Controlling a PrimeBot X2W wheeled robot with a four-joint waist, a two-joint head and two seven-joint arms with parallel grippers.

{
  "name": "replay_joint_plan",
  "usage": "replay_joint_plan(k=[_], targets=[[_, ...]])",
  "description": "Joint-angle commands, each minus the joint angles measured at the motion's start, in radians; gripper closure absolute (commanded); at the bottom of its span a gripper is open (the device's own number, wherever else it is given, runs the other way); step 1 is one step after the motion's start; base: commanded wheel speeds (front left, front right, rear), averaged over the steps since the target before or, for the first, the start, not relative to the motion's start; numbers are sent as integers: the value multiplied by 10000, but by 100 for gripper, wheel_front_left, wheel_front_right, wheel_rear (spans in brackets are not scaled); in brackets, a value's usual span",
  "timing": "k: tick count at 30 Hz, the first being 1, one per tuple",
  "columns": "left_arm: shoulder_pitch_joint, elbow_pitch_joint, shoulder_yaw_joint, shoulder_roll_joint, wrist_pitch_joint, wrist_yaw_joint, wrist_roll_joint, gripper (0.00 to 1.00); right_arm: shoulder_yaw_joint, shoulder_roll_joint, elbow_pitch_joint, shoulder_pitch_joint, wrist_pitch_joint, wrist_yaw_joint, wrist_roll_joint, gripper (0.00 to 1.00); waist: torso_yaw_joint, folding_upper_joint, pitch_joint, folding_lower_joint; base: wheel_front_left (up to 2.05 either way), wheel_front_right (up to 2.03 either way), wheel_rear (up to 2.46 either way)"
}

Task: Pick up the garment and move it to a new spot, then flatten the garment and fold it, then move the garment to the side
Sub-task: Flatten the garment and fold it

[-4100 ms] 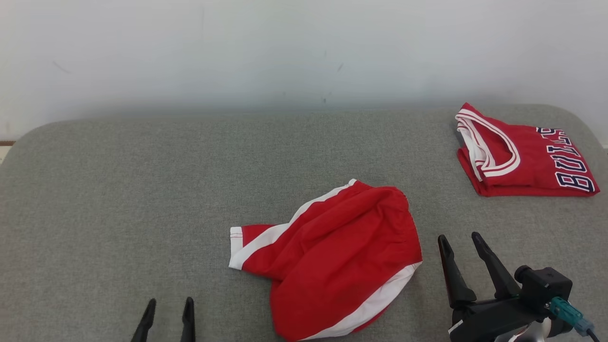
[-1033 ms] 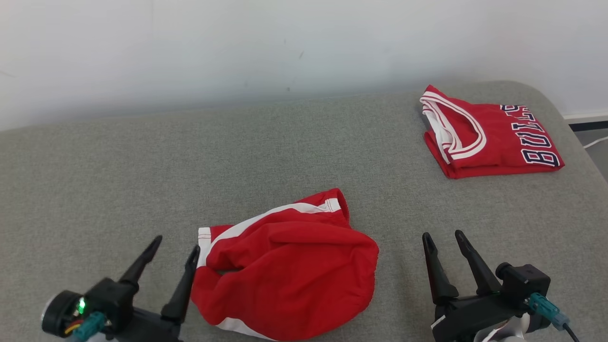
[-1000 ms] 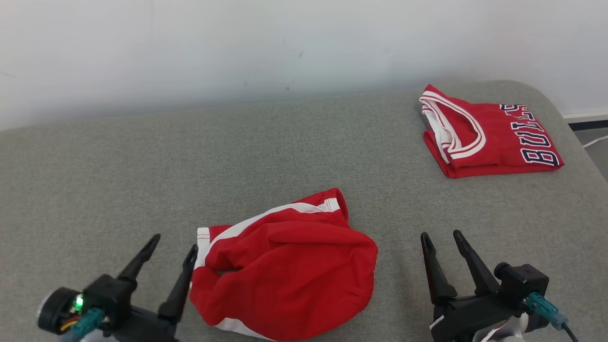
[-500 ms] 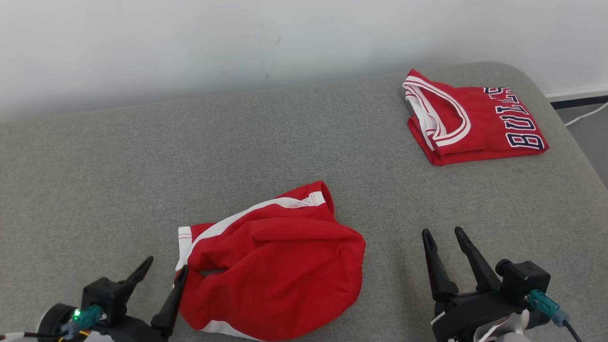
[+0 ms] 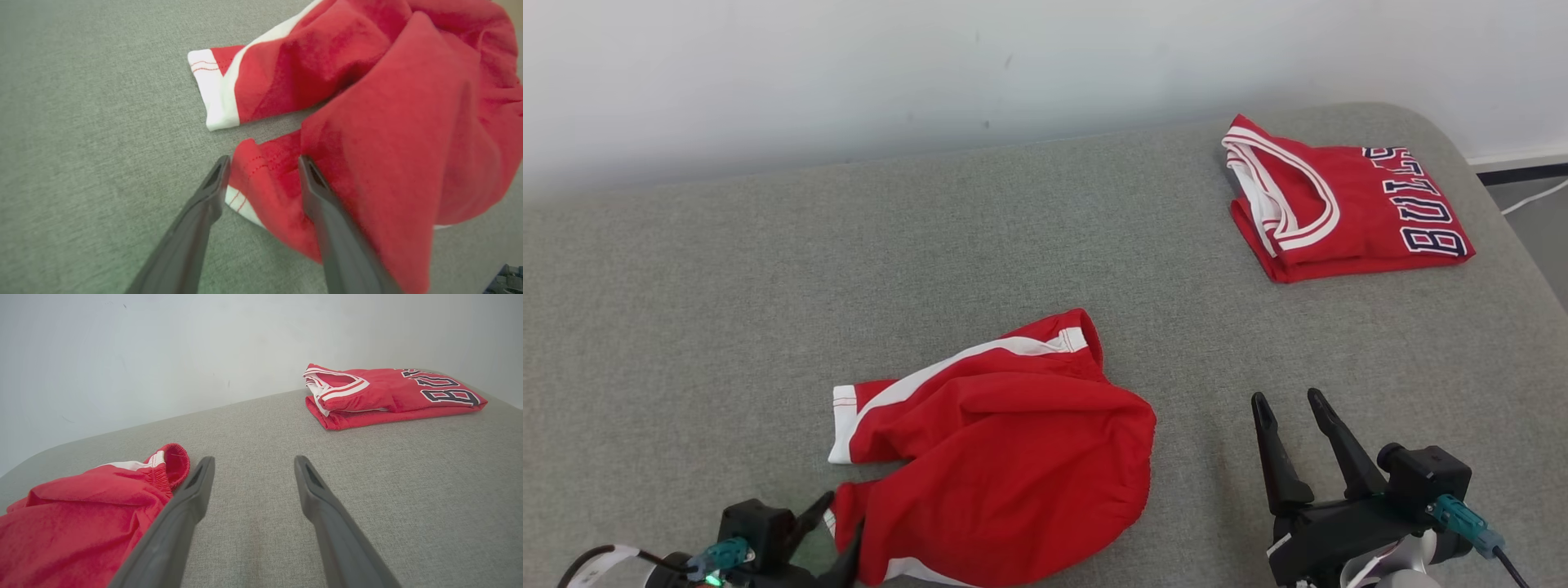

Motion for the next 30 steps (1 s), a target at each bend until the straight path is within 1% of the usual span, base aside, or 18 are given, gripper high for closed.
replay_joint_plan(k=[1, 3, 7, 13, 17, 23, 27, 30], targets=[[-62, 45, -13, 7, -15, -47, -69, 100, -8, -37, -24, -57, -3, 0, -70, 0, 10, 0, 0, -1, 0, 0, 0], [-128, 132, 6, -55, -178, 16, -82, 100, -37, -28, -38, -23, -20, 0, -79, 0, 60, 0, -17, -1, 0, 0, 0], [-30, 133, 137, -107, -492, 331, 9, 100, -89, -11, 7, 97, -54, 0, -84, 0, 254, 0, -108, -1, 0, 0, 0], [632, -580, 491, -72, -752, 1203, 108, 100, -115, 87, 40, 220, -53, 0, -111, 0, 622, 0, -325, -1, 0, 0, 0], [1224, -1345, 665, -199, -809, 1769, 28, 100, -120, 88, 62, 267, -69, 0, -78, 0, 860, 0, -380, -1, 0, 0, 0], [2071, -2362, 888, -362, -806, 2686, 120, 100, -101, 85, 110, 231, -72, 0, -49, 0, 1019, 0, -364, -1, 0, 0, 0], [2527, -2690, 915, -469, -757, 2974, 3, 100, -107, 55, 150, 229, -34, 0, -39, 0, 1050, 0, -342, -1, 0, 0, 0], [2752, -2593, 877, -590, -818, 3003, -140, 100, -117, 62, 151, 195, -12, 0, -64, 0, 1046, 0, -314, -1, 0, 0, 0]])
